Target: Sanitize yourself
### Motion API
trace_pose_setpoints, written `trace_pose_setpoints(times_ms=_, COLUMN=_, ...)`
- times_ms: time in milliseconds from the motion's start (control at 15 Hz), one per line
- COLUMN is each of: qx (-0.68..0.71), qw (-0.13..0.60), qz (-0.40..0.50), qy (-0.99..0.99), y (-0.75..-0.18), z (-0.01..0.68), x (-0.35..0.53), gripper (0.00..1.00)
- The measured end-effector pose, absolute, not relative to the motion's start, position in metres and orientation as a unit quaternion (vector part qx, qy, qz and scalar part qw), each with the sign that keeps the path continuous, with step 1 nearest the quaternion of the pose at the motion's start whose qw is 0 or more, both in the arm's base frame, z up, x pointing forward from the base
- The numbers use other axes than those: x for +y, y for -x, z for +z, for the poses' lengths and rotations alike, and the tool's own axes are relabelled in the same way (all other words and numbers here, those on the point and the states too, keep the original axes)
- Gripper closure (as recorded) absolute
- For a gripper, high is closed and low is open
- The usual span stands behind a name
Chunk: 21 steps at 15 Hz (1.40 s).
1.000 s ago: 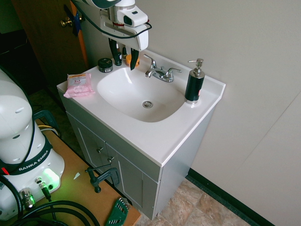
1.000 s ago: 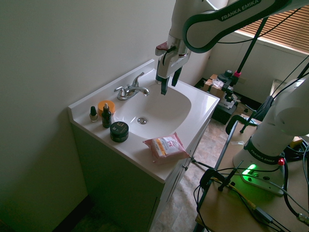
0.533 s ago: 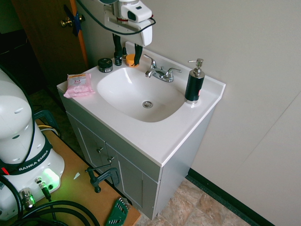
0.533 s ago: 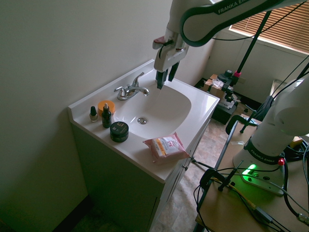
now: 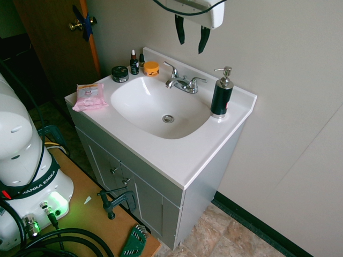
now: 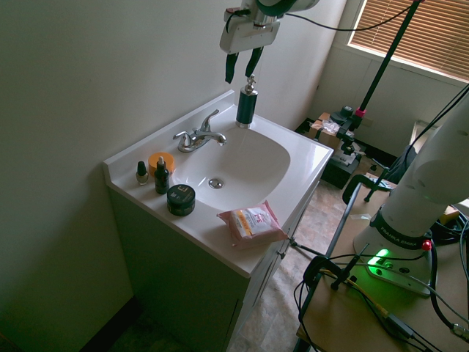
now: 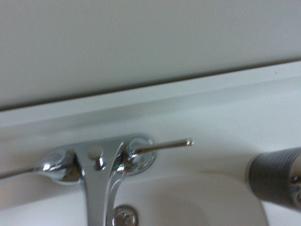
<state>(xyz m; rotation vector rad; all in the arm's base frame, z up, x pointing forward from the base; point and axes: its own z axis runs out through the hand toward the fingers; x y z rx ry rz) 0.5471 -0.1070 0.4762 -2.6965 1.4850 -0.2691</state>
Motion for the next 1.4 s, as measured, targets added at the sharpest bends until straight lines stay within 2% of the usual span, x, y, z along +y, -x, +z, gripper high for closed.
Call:
trace_pose_setpoints(times_ms=600, qx=0.516, qw=0.018, qz=-0.088, qy=0.852, y=-0.570, z=0.475, x=-0.167, gripper=1.00)
trace_pose_setpoints(times_ms=1400, qx=0.543, qw=0.009, qz=-0.067, qy=0.837, y=-0.553, z=0.449, x=-0.207, gripper=1.00)
